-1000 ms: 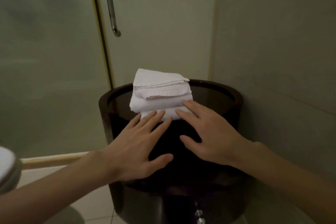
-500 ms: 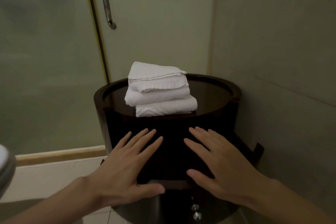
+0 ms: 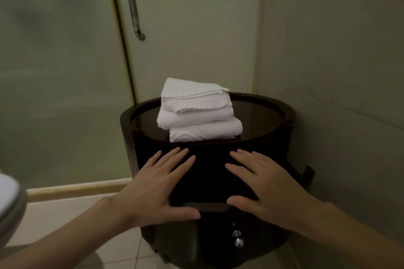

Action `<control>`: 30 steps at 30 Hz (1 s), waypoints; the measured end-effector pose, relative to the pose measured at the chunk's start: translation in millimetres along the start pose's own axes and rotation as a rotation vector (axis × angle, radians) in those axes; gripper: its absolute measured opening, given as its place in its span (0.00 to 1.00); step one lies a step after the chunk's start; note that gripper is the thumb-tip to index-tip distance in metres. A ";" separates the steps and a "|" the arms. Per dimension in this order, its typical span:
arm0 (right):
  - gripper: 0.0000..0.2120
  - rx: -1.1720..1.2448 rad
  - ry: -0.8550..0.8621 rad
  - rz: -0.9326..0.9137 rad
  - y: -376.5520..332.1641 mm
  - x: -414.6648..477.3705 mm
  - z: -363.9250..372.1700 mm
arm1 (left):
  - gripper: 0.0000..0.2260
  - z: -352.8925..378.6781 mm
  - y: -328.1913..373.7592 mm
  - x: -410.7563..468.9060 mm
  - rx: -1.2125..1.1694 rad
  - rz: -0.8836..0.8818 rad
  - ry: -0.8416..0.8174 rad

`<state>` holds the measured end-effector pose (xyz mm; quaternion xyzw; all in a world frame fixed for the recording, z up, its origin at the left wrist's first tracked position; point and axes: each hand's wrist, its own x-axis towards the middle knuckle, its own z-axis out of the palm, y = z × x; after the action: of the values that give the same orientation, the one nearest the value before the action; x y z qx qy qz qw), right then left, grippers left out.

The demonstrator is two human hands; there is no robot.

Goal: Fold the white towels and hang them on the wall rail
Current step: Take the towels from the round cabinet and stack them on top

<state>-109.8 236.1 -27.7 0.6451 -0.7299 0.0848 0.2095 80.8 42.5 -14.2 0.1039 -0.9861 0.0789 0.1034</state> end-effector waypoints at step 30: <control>0.33 -0.208 0.213 -0.054 24.9 66.0 37.8 | 0.26 40.1 -29.6 62.0 0.254 0.009 0.525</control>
<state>-146.8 165.3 -30.6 0.6268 -0.6906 0.0713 0.3537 20.4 -4.9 -35.3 0.0876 -0.9082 0.2264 0.3409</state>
